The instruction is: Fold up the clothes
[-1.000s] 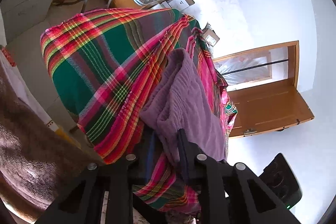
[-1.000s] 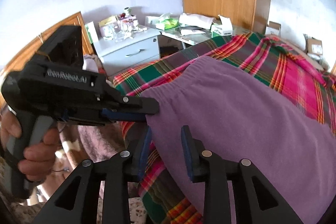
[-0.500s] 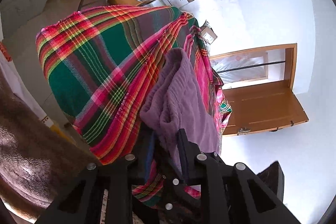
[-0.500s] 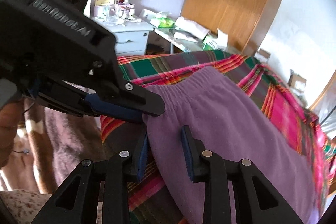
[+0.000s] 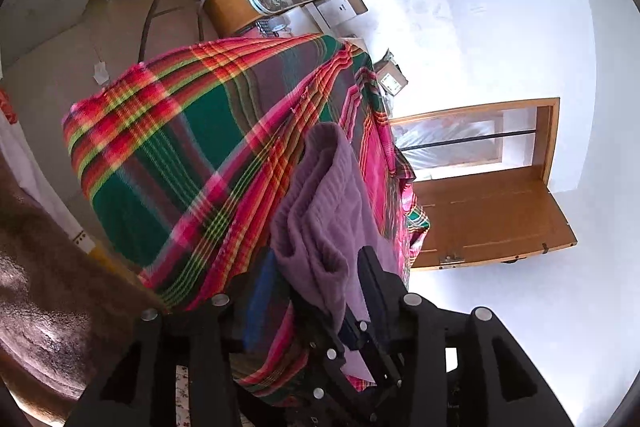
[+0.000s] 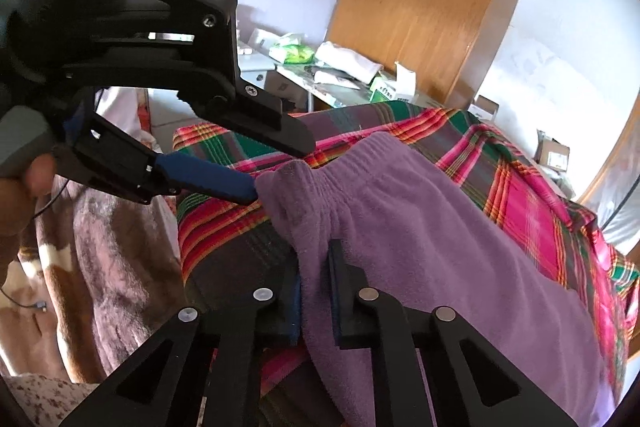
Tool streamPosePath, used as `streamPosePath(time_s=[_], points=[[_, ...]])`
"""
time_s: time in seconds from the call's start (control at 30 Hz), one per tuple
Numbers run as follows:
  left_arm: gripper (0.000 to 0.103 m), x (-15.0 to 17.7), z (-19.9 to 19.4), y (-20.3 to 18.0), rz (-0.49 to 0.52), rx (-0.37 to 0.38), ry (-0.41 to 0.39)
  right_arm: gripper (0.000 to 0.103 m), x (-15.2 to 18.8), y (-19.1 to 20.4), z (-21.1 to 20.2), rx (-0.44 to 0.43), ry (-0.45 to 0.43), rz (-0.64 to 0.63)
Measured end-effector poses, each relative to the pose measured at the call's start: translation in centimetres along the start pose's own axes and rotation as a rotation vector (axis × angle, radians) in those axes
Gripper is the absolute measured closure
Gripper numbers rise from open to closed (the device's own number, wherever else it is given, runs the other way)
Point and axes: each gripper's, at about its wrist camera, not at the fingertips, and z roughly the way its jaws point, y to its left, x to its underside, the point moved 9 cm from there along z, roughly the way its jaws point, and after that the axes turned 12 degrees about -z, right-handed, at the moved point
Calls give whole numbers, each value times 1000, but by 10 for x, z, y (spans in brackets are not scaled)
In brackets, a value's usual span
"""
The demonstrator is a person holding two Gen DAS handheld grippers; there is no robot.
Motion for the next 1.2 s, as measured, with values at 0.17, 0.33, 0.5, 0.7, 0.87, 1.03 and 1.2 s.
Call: streamPosePath(time_s=[0.17,0.33,0.5,0.7,0.87,1.03,1.2], points=[[54,-9,9,-6,-7,-6,29,95,-1,-4,-4,-5,-31,25],[52,-11,21,-7,-25,-30,70,95,-3,-12,-16,2,-83,61],[52,-9,39,-14,-6,-45,139,96,-5,-12,-24,0,-108,69],[52,-6,62,-20,16,-85,201,96,-7,-15,-30,-2,-128,85],[55,-14,79,-28,70,-127,225,95,-6,-17,-34,-11,-142,97],[72,-30,91,-29,84,-142,247,96,-5,-20,-33,-23,-145,109],[85,-38,89,-33,101,-113,222,96,-6,-17,-27,-43,-131,122]])
